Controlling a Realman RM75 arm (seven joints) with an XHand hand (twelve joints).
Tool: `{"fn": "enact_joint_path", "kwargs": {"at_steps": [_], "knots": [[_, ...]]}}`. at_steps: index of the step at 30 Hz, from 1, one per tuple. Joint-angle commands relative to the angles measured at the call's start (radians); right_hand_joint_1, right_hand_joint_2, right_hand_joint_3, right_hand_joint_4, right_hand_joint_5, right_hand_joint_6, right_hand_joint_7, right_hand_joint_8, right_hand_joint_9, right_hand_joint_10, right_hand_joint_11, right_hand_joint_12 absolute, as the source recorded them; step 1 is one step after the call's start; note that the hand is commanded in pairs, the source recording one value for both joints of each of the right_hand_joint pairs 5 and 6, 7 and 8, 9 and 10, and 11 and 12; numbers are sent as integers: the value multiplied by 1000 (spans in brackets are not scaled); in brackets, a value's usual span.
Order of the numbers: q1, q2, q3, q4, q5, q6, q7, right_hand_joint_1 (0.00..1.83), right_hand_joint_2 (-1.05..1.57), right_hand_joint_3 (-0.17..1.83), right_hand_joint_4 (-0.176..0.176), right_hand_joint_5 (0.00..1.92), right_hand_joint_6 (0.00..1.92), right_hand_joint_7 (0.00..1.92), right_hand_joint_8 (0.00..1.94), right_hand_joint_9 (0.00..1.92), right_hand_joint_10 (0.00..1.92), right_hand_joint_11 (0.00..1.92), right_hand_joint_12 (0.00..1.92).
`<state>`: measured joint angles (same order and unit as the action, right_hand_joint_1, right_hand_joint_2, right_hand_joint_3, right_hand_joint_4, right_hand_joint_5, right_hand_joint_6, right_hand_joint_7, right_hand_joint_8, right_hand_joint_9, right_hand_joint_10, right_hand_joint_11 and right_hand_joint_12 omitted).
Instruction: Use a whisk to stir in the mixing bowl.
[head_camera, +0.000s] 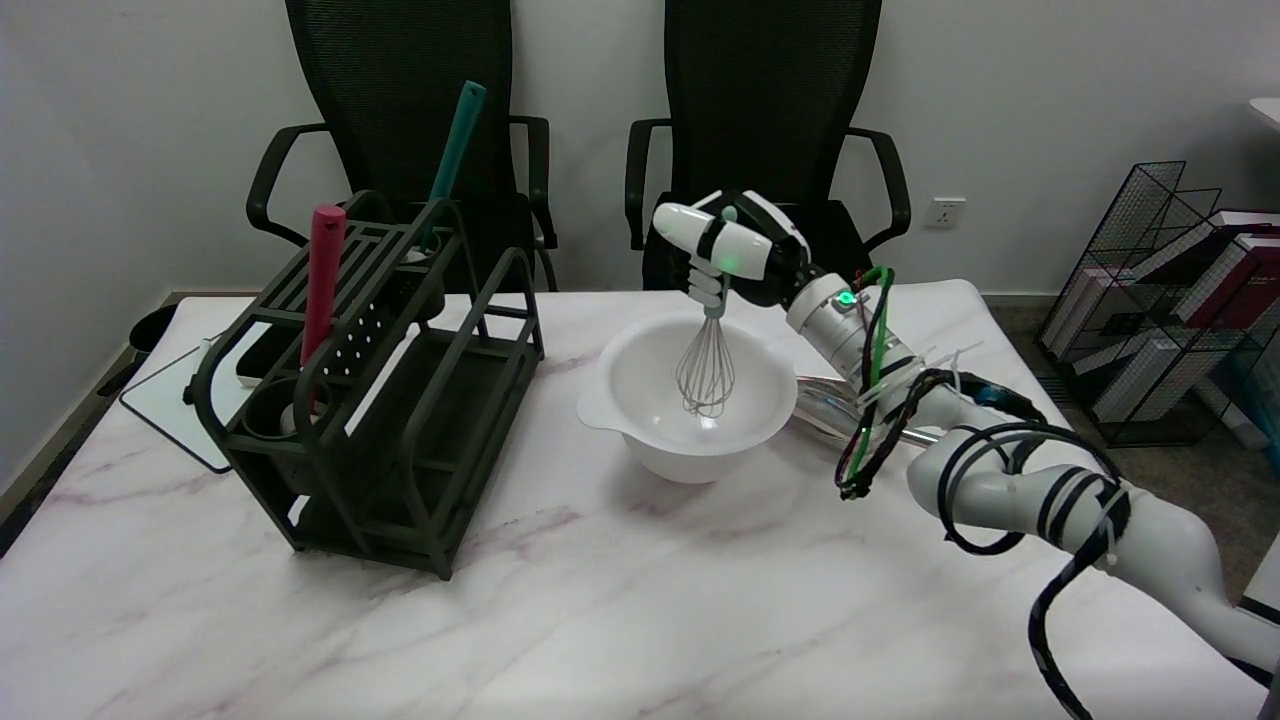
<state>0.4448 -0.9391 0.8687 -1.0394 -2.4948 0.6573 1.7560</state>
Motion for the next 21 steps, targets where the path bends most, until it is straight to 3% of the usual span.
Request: {"fn": "enact_joint_path", "kwargs": {"at_steps": [1,9,21], "knots": [[-263,86,206,-258,0,-100,-13,1164,1383,455,0,1920,1920,1920,1920,1920,1920,1920,1920],[-352,85,236,-350,7,-123,-13,1150,1412,439,0,1920,1920,1920,1920,1920,1920,1920,1920],[-161,73,67,-262,1,-137,-13,1148,1418,415,0,1920,1920,1920,1920,1920,1920,1920,1920]]}}
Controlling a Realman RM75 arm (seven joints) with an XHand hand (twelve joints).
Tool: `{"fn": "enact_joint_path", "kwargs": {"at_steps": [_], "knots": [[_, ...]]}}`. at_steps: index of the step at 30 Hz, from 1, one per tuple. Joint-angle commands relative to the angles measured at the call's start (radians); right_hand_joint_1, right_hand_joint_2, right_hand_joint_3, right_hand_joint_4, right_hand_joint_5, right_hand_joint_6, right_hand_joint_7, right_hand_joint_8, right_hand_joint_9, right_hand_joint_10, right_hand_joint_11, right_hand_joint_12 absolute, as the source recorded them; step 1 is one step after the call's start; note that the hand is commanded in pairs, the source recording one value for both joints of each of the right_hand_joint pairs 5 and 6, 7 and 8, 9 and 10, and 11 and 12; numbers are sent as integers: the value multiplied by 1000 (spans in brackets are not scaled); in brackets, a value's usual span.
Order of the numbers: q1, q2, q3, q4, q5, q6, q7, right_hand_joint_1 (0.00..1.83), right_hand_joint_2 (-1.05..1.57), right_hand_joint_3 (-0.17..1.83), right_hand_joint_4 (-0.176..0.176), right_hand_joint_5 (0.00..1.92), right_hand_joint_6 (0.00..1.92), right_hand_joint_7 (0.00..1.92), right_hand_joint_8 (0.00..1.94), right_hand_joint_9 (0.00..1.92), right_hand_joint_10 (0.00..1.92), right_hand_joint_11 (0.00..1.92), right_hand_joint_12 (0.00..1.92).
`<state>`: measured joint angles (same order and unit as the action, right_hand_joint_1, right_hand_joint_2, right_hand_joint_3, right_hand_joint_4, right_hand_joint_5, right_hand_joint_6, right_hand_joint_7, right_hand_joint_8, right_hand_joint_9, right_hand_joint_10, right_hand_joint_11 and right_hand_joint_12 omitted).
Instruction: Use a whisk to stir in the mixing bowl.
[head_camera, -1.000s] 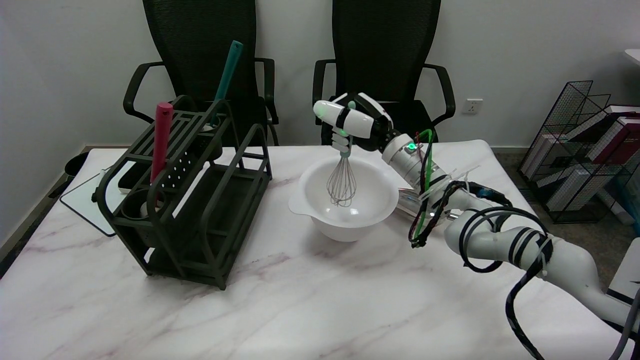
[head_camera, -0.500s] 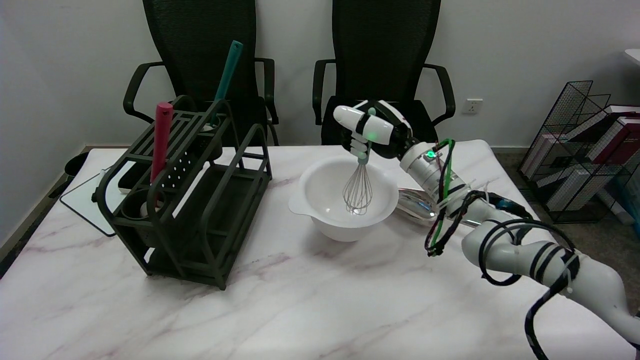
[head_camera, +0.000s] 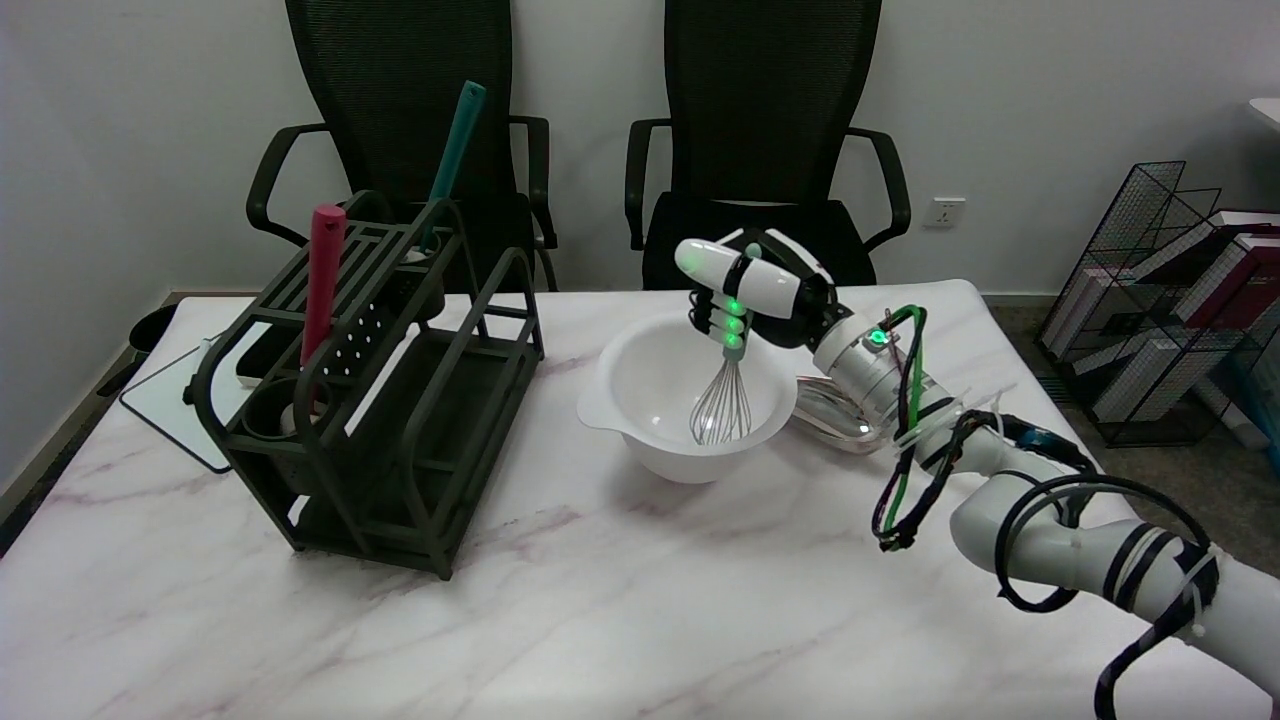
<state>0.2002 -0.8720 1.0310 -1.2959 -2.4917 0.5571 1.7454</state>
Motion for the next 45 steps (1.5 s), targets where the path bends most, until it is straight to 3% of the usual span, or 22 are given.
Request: {"fn": "enact_joint_path", "kwargs": {"at_steps": [1,23,34,45], "knots": [[104,-2,-114,9,-2,-31,-3,1148,1418,414,0,1920,1920,1920,1920,1920,1920,1920,1920],[328,-156,-215,264,-3,35,-29,1185,1336,411,0,1920,1920,1920,1920,1920,1920,1920,1920],[324,-145,-135,352,-3,39,-78,1189,1324,419,0,1920,1920,1920,1920,1920,1920,1920,1920],[188,-81,-41,245,-2,10,-78,1178,1362,425,0,1920,1920,1920,1920,1920,1920,1920,1920]]}}
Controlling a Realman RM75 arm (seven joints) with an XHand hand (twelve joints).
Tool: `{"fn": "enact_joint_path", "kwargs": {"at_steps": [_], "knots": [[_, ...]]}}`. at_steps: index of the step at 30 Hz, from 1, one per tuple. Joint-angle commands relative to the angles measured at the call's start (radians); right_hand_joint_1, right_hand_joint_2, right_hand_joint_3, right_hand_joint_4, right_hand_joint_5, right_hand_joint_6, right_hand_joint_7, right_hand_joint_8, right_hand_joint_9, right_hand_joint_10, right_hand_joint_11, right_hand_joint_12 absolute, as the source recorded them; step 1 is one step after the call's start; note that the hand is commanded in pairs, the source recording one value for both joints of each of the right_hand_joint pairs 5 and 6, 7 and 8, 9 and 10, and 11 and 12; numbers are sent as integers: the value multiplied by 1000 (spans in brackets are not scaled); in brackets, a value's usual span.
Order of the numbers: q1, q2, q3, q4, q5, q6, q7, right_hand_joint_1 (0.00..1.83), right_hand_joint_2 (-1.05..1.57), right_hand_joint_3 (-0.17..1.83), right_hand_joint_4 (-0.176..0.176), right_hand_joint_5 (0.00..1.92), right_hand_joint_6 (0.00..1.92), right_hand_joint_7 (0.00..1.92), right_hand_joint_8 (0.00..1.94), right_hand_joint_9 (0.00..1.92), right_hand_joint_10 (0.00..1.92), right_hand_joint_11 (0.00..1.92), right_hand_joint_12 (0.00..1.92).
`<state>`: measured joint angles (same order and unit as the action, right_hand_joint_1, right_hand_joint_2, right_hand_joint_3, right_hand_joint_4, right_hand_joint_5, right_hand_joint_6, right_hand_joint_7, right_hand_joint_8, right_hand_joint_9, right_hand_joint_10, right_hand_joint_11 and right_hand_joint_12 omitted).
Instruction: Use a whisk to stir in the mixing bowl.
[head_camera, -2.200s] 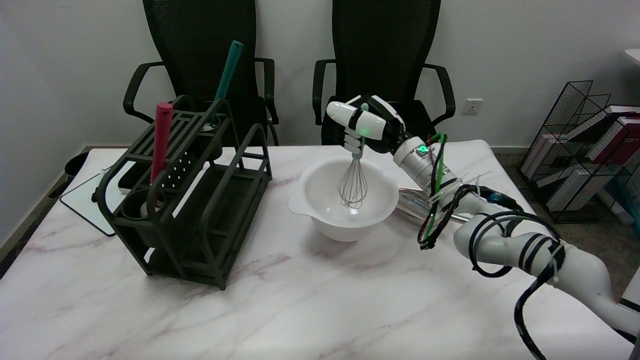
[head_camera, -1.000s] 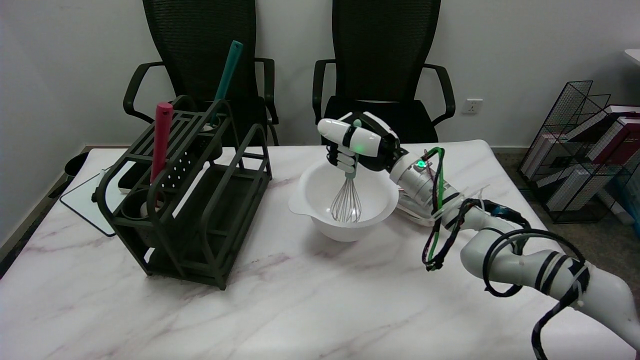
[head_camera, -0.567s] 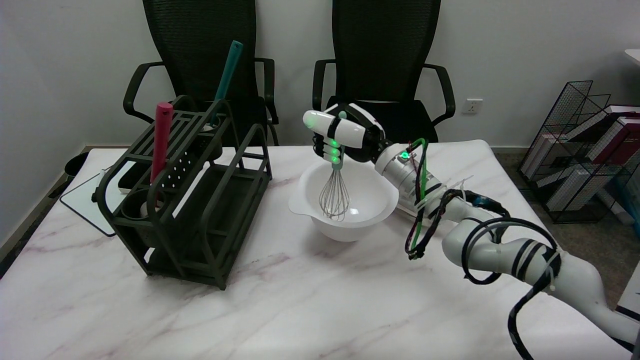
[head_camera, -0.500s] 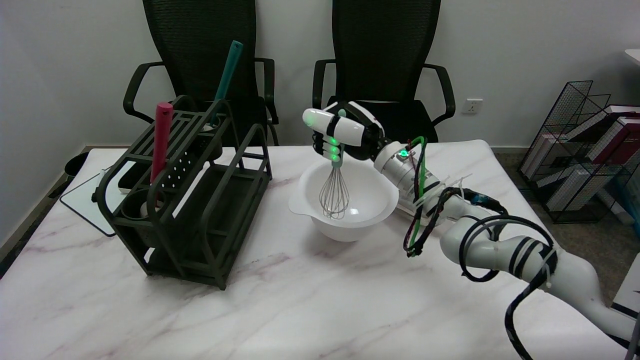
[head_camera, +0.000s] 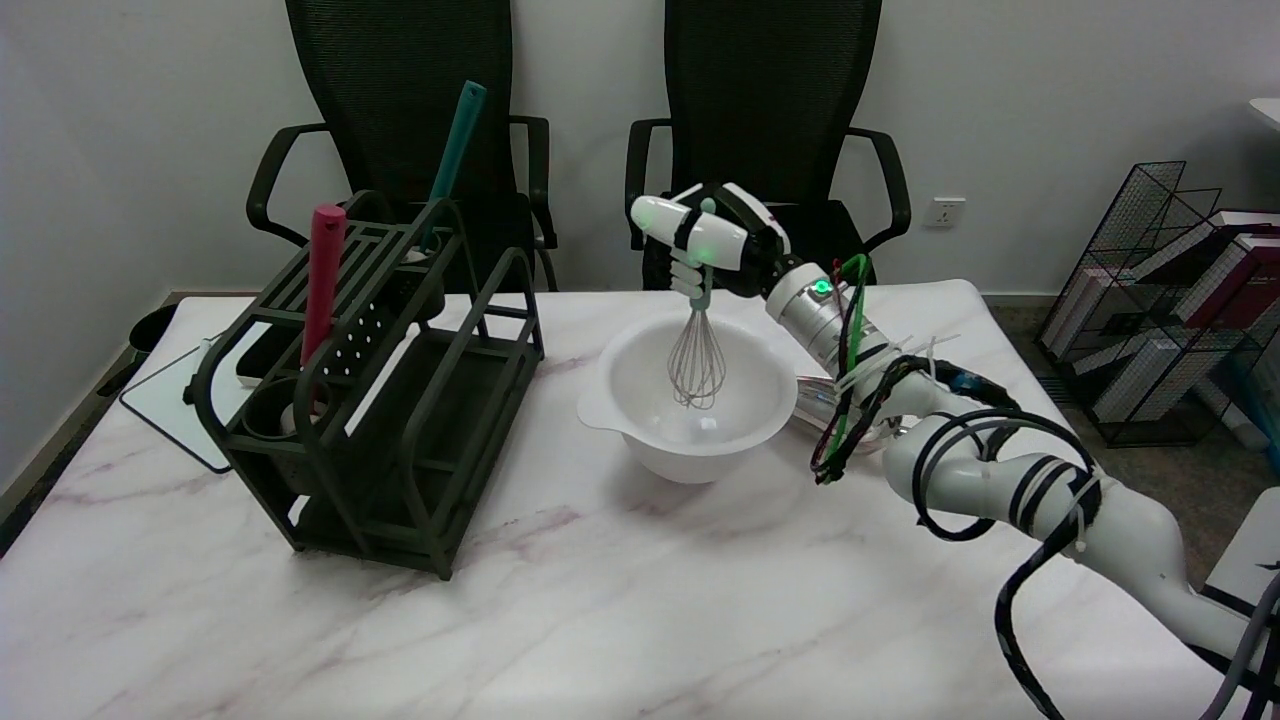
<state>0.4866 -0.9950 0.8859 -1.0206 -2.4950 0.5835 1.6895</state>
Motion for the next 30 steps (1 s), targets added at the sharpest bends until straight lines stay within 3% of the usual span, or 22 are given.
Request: {"fn": "enact_joint_path", "kwargs": {"at_steps": [1,16,30], "knots": [[-114,44,118,-44,0,-18,-22,1173,1376,422,0,1920,1920,1920,1920,1920,1920,1920,1920],[-338,50,255,-296,0,-80,-66,1159,1416,401,0,1920,1920,1920,1920,1920,1920,1920,1920],[-240,47,90,-315,8,-117,-66,1156,1422,395,0,1920,1920,1920,1920,1920,1920,1920,1920]]}}
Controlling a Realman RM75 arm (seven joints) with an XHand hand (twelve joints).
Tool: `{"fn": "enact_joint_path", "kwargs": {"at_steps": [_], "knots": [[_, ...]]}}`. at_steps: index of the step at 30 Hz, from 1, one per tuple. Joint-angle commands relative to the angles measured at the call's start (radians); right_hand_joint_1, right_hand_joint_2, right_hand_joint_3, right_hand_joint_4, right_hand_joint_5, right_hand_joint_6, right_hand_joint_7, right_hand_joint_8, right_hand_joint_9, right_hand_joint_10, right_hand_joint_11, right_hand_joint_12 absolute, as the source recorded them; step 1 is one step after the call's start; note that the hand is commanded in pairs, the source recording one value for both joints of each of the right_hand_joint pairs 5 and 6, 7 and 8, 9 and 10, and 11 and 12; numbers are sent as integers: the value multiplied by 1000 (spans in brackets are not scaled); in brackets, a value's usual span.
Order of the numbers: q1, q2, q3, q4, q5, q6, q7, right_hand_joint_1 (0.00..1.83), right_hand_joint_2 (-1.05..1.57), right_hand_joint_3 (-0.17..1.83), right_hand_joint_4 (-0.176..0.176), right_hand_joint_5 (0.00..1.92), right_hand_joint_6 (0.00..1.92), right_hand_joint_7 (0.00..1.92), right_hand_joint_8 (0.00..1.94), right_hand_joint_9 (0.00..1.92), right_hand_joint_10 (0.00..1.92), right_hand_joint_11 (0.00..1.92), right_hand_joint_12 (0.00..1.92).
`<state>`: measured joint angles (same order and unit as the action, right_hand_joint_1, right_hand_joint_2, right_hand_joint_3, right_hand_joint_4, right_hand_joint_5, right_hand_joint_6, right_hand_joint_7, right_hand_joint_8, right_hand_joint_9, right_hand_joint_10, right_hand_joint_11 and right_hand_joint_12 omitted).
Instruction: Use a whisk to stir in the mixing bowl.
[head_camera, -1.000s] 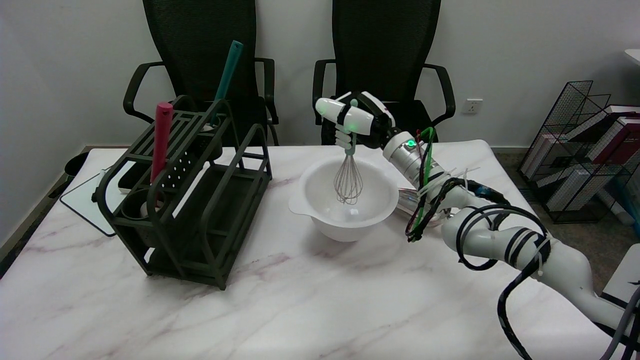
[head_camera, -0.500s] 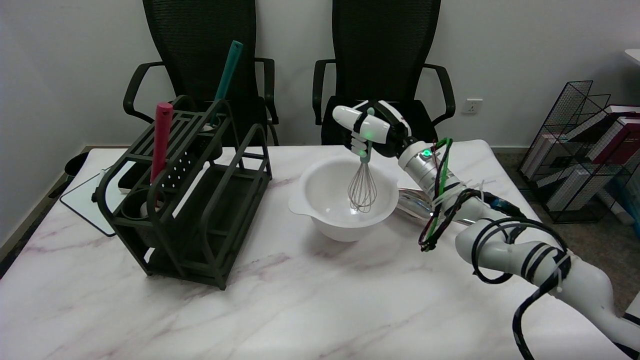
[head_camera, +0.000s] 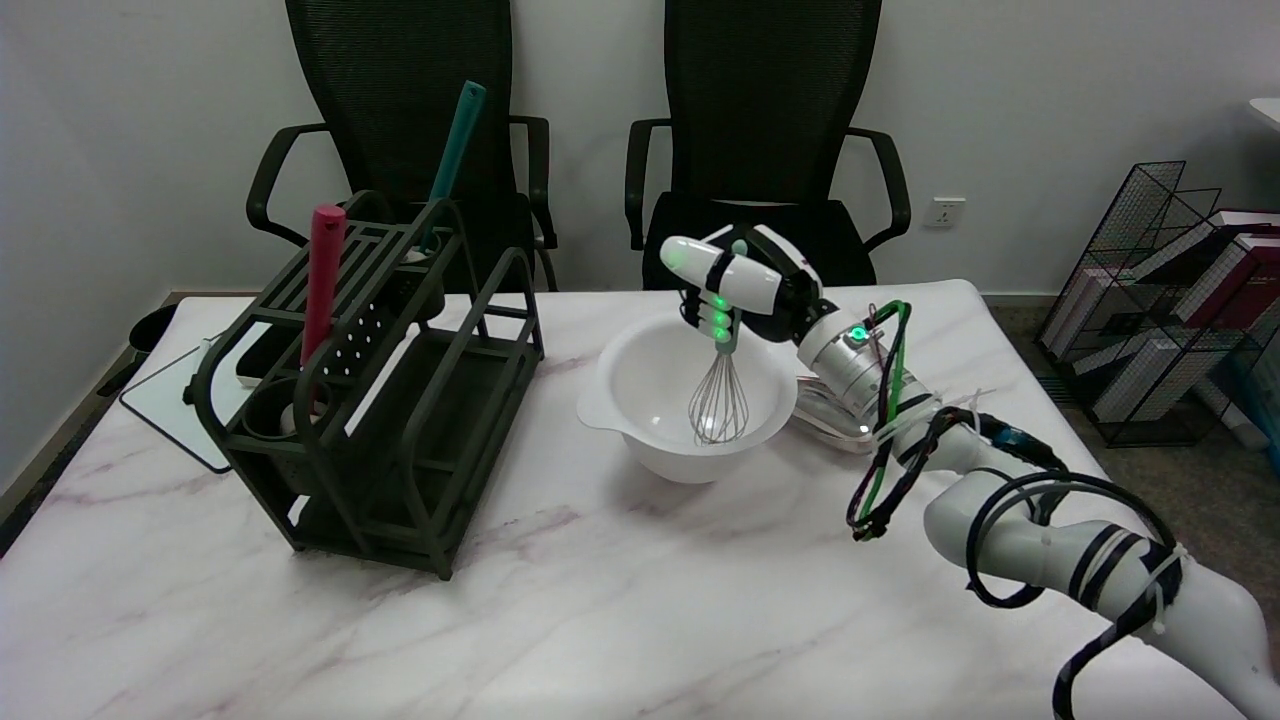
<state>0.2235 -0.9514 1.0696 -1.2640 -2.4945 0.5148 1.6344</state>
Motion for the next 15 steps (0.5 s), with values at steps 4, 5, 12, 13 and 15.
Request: {"fn": "enact_joint_path", "kwargs": {"at_steps": [4,5,12,13,15], "knots": [[99,-14,-152,-33,1,-45,-10,1157,1419,390,0,1920,1920,1920,1920,1920,1920,1920,1920],[115,-17,-162,-22,1,-41,-10,1159,1413,390,0,1920,1920,1920,1920,1920,1920,1920,1920],[212,-61,-228,72,1,-9,-10,1164,1397,379,0,1920,1920,1920,1920,1920,1920,1920,1920],[220,-68,-232,83,1,1,-10,1164,1397,378,0,1920,1920,1920,1920,1920,1920,1920,1920],[238,-78,-234,110,1,18,-10,1166,1390,378,0,1920,1920,1920,1920,1920,1920,1920,1920]]}}
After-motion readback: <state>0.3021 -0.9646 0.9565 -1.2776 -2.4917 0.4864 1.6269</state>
